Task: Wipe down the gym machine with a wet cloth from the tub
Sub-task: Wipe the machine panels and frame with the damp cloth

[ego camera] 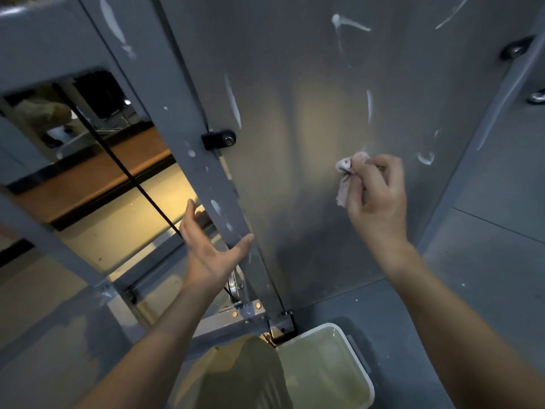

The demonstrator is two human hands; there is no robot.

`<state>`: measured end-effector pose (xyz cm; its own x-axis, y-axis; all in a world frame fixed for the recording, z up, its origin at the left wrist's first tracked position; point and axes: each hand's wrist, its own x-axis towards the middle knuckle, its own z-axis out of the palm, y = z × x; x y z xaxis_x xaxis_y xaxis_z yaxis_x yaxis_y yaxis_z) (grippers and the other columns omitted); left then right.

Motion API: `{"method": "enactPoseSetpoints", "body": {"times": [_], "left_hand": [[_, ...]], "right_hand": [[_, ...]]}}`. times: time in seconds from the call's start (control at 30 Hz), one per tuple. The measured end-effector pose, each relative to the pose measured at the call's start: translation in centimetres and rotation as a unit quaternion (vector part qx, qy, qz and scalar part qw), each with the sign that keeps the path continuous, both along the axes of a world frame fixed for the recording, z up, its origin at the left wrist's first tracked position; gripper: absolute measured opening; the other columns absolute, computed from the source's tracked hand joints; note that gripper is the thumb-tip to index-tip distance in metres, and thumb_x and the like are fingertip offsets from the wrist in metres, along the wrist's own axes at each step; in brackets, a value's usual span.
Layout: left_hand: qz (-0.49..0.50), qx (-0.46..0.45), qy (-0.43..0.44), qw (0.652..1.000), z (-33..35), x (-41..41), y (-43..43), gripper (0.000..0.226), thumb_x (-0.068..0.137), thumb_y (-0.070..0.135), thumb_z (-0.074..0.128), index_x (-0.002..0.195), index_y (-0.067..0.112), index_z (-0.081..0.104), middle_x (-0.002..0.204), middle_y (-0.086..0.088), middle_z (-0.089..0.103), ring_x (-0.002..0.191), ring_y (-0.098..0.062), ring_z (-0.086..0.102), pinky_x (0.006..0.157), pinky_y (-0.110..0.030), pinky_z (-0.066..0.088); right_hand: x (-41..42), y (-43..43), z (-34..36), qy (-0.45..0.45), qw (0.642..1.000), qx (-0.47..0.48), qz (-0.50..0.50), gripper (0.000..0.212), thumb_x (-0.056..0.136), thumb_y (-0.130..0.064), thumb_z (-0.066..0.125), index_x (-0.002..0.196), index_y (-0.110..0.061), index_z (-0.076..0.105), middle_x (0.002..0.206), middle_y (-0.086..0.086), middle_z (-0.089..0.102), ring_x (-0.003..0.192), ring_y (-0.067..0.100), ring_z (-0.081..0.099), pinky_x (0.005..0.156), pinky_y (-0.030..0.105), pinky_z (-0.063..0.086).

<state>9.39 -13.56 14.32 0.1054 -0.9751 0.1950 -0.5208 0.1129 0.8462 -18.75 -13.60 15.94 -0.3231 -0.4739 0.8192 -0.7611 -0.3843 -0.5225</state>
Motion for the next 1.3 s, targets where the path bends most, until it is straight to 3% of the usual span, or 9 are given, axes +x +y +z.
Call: {"method": "enactPoseSetpoints", "body": {"times": [0.2, 0.37, 0.53, 0.6, 0.73, 0.93, 1.1, 1.2, 1.3], "left_hand": [[-0.052, -0.399, -0.176, 0.898, 7.1, -2.8, 4.3, 0.016, 0.084, 0.019, 0.058, 0.089, 0.004, 0.059, 0.098, -0.011, 0.053, 0.099, -0.025, 0.047, 0.09, -0.03, 0.035], [-0.237, -0.429, -0.414, 0.767, 11.2, -8.8, 0.8, 0.019, 0.082, 0.016, 0.06, 0.095, 0.005, 0.069, 0.117, -0.014, 0.063, 0.119, -0.036, 0.054, 0.112, -0.044, 0.034], [-0.206, -0.42, -0.588, 0.659, 11.2, -10.6, -2.8, 0.057, 0.079, 0.022, 0.059, 0.134, 0.007, 0.06, 0.156, -0.015, 0.043, 0.151, -0.033, 0.029, 0.128, -0.047, 0.013], [-0.182, -0.438, -0.619, 0.627, 10.7, -10.5, -3.3, 0.063, 0.081, 0.026, 0.058, 0.142, 0.01, 0.056, 0.162, -0.014, 0.036, 0.154, -0.032, 0.022, 0.128, -0.047, 0.008], [-0.161, -0.457, -0.609, 0.628, 10.1, -10.7, -3.5, 0.063, 0.081, 0.027, 0.056, 0.142, 0.011, 0.057, 0.164, -0.012, 0.034, 0.155, -0.031, 0.018, 0.128, -0.047, 0.004], [-0.152, -0.461, -0.588, 0.647, 9.7, -11.0, -3.3, 0.065, 0.08, 0.028, 0.054, 0.143, 0.011, 0.056, 0.163, -0.011, 0.035, 0.155, -0.031, 0.021, 0.128, -0.048, 0.005], [-0.141, -0.453, -0.565, 0.675, 9.5, -11.5, -2.6, 0.063, 0.078, 0.027, 0.054, 0.138, 0.01, 0.06, 0.162, -0.011, 0.037, 0.155, -0.03, 0.023, 0.128, -0.05, 0.01], [-0.142, -0.446, -0.555, 0.687, 9.6, -11.7, -2.1, 0.061, 0.077, 0.027, 0.053, 0.134, 0.01, 0.062, 0.162, -0.01, 0.038, 0.155, -0.029, 0.023, 0.127, -0.051, 0.01], [-0.142, -0.443, -0.547, 0.696, 9.6, -12.0, -1.8, 0.059, 0.077, 0.026, 0.053, 0.133, 0.011, 0.062, 0.162, -0.01, 0.038, 0.155, -0.029, 0.022, 0.127, -0.051, 0.009]], "right_hand": [[-0.2, -0.1, 0.1, 0.008, 1.0, 0.019, 0.009, 0.024, 0.098, -0.008, 0.049, 0.113, -0.003, 0.068, 0.114, 0.001, 0.041, 0.083, 0.014, 0.057, 0.07, 0.036, 0.055], [-1.0, -0.1, 0.7, 0.046, 0.999, 0.017, -0.004, 0.021, 0.097, -0.006, 0.059, 0.115, -0.004, 0.07, 0.109, 0.007, 0.044, 0.073, 0.023, 0.055, 0.065, 0.041, 0.054], [-1.8, -0.7, 2.8, -0.038, 0.997, -0.036, -0.06, 0.023, 0.096, -0.001, 0.06, 0.116, -0.002, 0.07, 0.113, 0.016, 0.05, 0.084, 0.012, 0.052, 0.083, 0.016, 0.046], [-0.7, -0.5, 1.7, -0.002, 0.999, -0.04, -0.029, 0.02, 0.093, 0.0, 0.063, 0.113, -0.001, 0.07, 0.118, 0.014, 0.049, 0.092, 0.016, 0.057, 0.092, 0.022, 0.049], [-0.8, -0.2, 0.9, 0.084, 0.996, -0.02, 0.025, 0.01, 0.1, -0.004, 0.062, 0.104, 0.001, 0.07, 0.112, 0.003, 0.045, 0.093, 0.031, 0.063, 0.083, 0.044, 0.055], [-2.0, -0.6, 4.3, -0.021, 0.998, -0.055, -0.028, 0.012, 0.095, 0.001, 0.067, 0.107, 0.004, 0.066, 0.103, 0.015, 0.061, 0.099, 0.01, 0.054, 0.095, 0.013, 0.039], [-1.8, 0.5, 0.8, 0.062, 0.997, -0.01, 0.036, 0.013, 0.096, 0.007, 0.062, 0.105, 0.004, 0.07, 0.103, 0.014, 0.061, 0.1, 0.017, 0.064, 0.093, 0.032, 0.054], [-3.0, 0.0, 3.5, 0.027, 0.999, -0.044, 0.015, 0.014, 0.095, 0.01, 0.061, 0.105, 0.004, 0.069, 0.102, 0.017, 0.059, 0.105, -0.015, 0.05, 0.094, 0.013, 0.045], [-2.8, 0.2, 4.6, -0.011, 0.999, -0.051, -0.006, 0.018, 0.09, 0.01, 0.066, 0.108, 0.005, 0.069, 0.109, 0.017, 0.054, 0.105, -0.012, 0.052, 0.095, 0.008, 0.041]]}}
